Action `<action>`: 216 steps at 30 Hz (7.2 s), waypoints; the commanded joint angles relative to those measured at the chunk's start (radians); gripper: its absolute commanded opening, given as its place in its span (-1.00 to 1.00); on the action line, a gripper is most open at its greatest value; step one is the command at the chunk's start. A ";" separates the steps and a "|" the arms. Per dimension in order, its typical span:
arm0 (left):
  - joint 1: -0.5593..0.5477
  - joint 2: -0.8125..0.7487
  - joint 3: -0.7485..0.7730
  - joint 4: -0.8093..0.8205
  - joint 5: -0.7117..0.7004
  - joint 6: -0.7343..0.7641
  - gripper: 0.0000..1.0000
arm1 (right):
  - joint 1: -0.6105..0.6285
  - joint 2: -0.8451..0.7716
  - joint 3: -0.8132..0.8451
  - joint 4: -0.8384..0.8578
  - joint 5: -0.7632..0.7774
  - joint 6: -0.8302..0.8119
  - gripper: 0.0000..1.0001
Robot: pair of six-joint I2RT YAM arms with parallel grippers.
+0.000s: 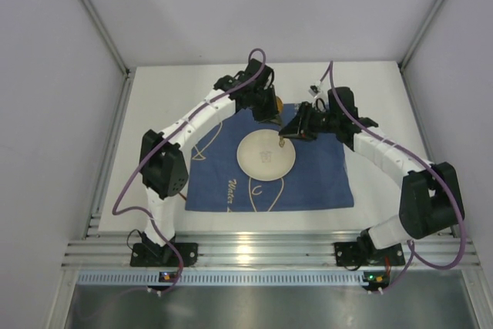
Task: Set the dinner table for one person
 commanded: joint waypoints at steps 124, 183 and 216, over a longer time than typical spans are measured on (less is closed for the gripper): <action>0.741 -0.626 -1.096 -0.020 -0.351 -0.128 0.65 | -0.144 0.072 0.088 -0.720 0.354 -0.409 -0.34; 0.603 -0.468 -0.592 -0.058 -0.503 0.378 -1.00 | -0.148 0.076 0.160 -0.730 0.363 -0.391 0.99; 0.239 -0.445 -0.553 0.138 -0.607 0.448 0.96 | -0.135 -0.112 0.106 -0.691 0.426 -0.371 0.99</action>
